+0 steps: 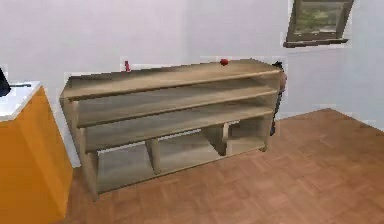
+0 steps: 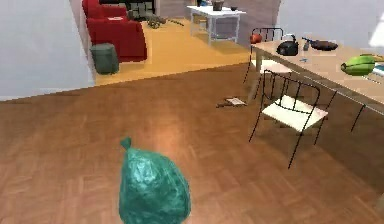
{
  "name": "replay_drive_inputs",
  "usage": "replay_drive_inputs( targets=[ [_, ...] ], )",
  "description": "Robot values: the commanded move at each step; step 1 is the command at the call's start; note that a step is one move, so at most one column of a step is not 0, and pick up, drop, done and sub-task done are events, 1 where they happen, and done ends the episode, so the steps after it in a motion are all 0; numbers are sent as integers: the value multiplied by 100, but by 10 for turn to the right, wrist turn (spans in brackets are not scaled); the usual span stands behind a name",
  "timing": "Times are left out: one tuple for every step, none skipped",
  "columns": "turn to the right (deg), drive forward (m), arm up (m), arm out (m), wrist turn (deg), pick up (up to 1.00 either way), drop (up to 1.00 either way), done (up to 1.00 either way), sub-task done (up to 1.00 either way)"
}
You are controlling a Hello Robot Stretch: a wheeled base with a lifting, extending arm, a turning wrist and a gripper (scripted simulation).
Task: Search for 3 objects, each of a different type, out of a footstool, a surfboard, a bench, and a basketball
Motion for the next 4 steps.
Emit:
replay_drive_inputs(
  targets=[
    [-90, 0, 0, 0, 0, 0, 0, 0, 0],
    [0, 30, 0, 0, 0, 0, 0, 0, 0],
    [450, 0, 0, 0, 0, 0, 0, 0, 0],
    [0, 50, 0, 0, 0, 0, 0, 0, 0]
  ],
)
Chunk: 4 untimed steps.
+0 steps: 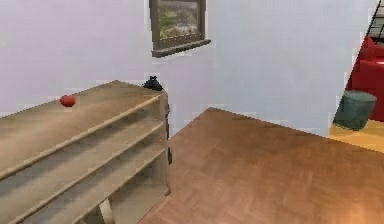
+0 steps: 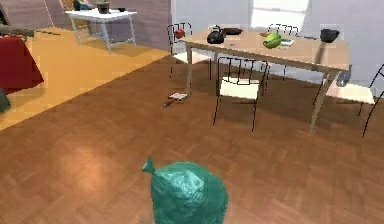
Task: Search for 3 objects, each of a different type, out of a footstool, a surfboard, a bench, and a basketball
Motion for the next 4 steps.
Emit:
replay_drive_inputs(
  targets=[
    [300, 0, 0, 0, 0, 0, 0, 0, 0],
    [0, 75, 0, 0, 0, 0, 0, 0, 0],
    [390, 0, 0, 0, 0, 0, 0, 0, 0],
    [0, 100, 0, 0, 0, 0, 0, 0, 0]
  ],
)
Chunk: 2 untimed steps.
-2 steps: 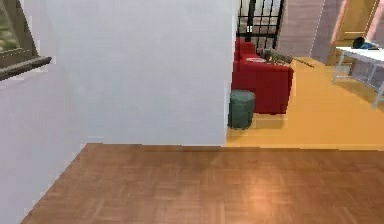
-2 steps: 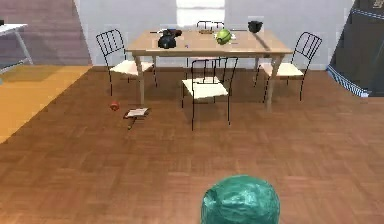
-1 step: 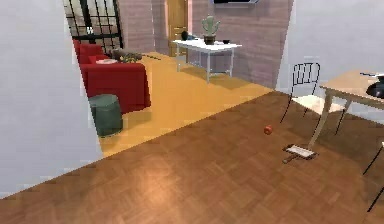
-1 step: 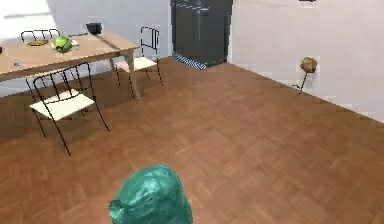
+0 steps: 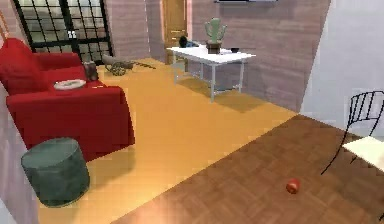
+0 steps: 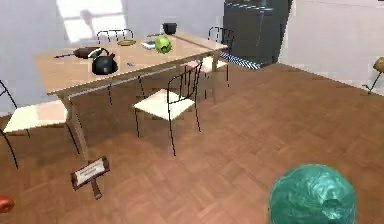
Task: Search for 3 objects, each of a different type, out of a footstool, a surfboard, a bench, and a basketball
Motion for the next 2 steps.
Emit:
replay_drive_inputs(
  targets=[
    [0, 100, 0, 0, 0, 0, 0, 0, 0],
    [-60, 0, 0, 0, 0, 0, 0, 0, 0]
  ],
)
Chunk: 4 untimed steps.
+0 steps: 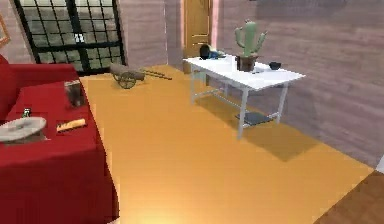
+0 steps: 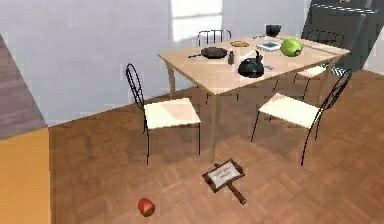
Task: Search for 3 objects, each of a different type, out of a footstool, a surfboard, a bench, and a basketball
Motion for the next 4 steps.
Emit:
replay_drive_inputs(
  targets=[
    [0, 25, 0, 0, 0, 0, 0, 0, 0],
    [-450, 0, 0, 0, 0, 0, 0, 0, 0],
    [-330, 0, 0, 0, 0, 0, 0, 0, 0],
    [0, 0, 0, 0, 0, 0, 0, 0, 100]
  ],
)
